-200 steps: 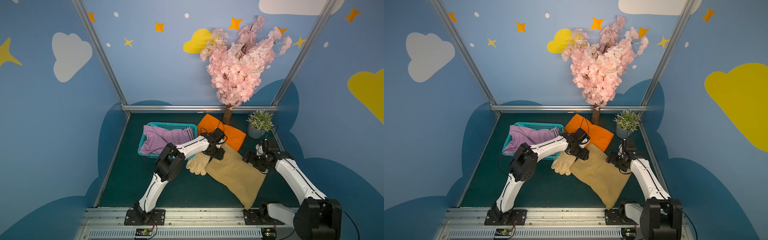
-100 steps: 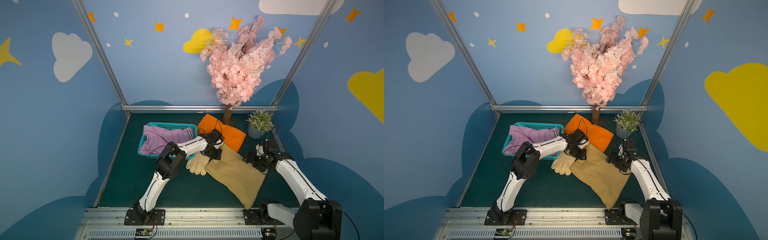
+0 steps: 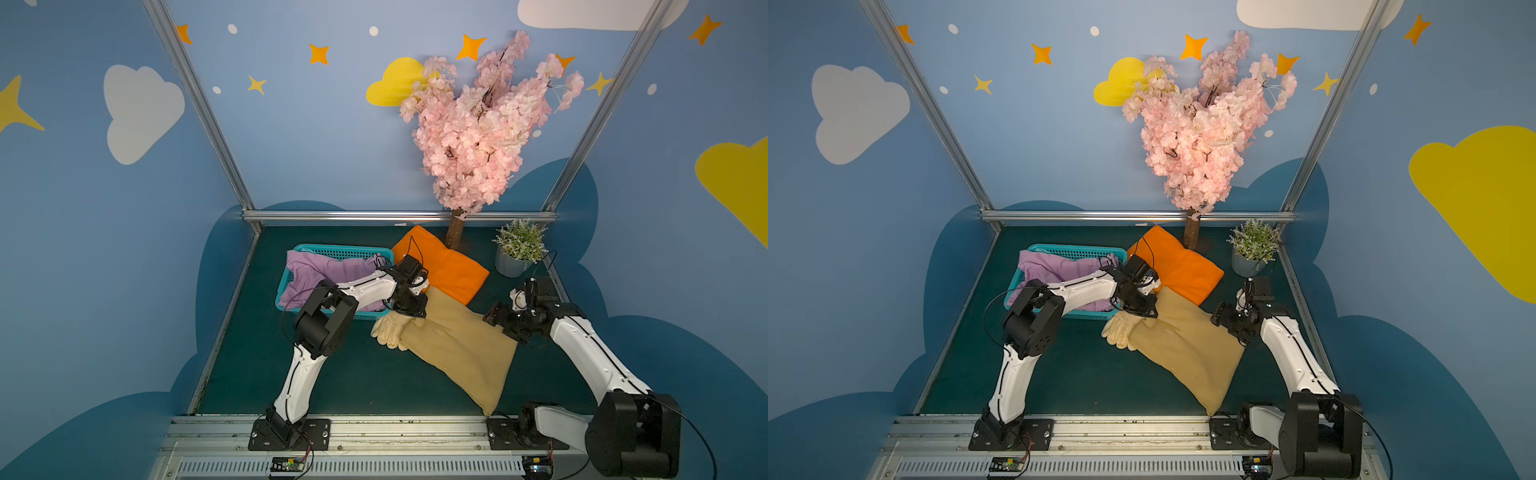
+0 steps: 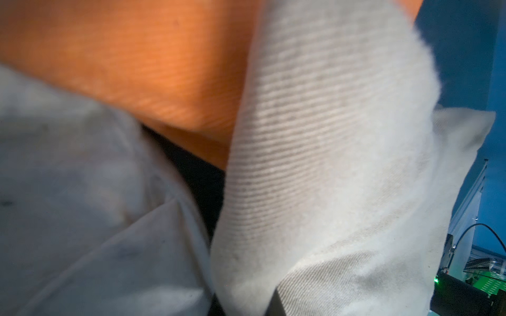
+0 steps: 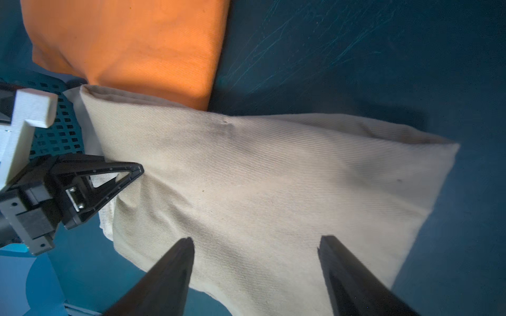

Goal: Put the folded long pants in the basket
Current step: Move the basket to the center of the board.

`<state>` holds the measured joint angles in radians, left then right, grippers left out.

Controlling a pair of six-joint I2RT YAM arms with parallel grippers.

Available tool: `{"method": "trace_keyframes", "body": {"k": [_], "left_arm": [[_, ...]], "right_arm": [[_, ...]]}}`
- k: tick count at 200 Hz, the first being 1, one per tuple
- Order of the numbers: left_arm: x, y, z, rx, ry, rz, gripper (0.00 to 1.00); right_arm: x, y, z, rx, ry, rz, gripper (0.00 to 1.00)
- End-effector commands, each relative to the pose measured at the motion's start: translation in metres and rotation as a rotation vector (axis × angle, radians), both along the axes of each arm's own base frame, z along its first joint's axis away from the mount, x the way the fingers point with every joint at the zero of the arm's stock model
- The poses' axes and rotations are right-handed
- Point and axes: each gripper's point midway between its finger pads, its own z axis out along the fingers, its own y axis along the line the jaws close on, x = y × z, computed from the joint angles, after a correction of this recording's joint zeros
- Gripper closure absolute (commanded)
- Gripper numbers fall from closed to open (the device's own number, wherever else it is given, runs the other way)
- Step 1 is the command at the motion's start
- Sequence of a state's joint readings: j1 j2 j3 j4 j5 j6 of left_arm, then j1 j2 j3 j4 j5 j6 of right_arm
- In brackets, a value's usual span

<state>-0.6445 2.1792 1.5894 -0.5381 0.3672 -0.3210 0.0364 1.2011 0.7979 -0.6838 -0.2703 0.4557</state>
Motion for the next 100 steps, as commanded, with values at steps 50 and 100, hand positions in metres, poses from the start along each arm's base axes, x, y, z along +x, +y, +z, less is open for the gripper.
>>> {"method": "trace_keyframes", "body": {"k": [50,100], "left_arm": [[0.022,0.087,-0.003,0.073,0.012,0.173,0.97],[0.03,0.121,-0.002,0.085,0.014,0.236,0.98]], "right_arm": [[0.002,0.003,-0.005,0.021,0.004,0.011,0.23],[0.001,0.003,-0.007,0.025,0.009,0.011,0.23]]}}
